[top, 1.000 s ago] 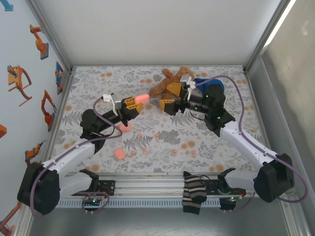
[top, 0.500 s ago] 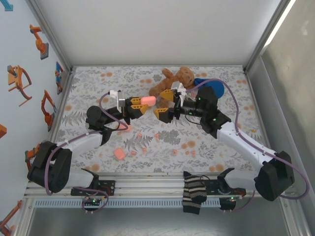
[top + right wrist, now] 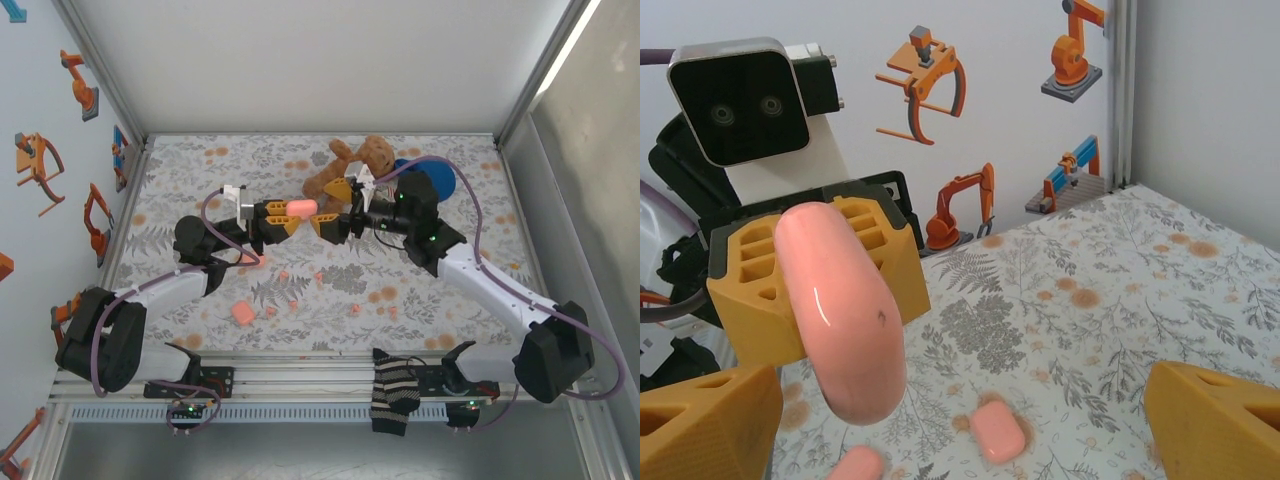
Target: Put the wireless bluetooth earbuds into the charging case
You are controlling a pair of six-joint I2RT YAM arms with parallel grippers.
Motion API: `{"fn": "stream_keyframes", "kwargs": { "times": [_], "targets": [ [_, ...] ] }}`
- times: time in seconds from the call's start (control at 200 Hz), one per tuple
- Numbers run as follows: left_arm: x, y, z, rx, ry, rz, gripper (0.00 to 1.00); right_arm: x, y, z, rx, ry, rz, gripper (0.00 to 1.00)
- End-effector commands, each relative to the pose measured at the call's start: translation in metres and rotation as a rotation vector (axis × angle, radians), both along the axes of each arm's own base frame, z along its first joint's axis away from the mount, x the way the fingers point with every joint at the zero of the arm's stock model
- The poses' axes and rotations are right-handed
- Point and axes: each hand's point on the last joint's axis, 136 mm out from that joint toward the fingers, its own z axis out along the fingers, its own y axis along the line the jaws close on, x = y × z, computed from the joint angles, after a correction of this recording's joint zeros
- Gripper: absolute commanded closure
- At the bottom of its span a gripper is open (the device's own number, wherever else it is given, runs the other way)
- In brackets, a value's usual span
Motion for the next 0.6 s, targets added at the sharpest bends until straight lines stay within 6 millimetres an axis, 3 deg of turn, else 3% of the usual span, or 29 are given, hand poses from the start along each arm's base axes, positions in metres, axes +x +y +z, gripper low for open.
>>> {"fn": "stream_keyframes", "kwargs": {
  "times": [0.0,0.596],
  "targets": [
    [-0.004,0.002,0.012,-0.018,-0.082,-0.01,1.0,0.005,0.002,0.022,0.027,-0.063,-0.009,0.09],
    [-0.005,0.002,0.013,-0.017,-0.091,-0.014,1.0,0.021,0.004,0.027,0.025,-0.063,-0.068,0.11]
  ]
}}
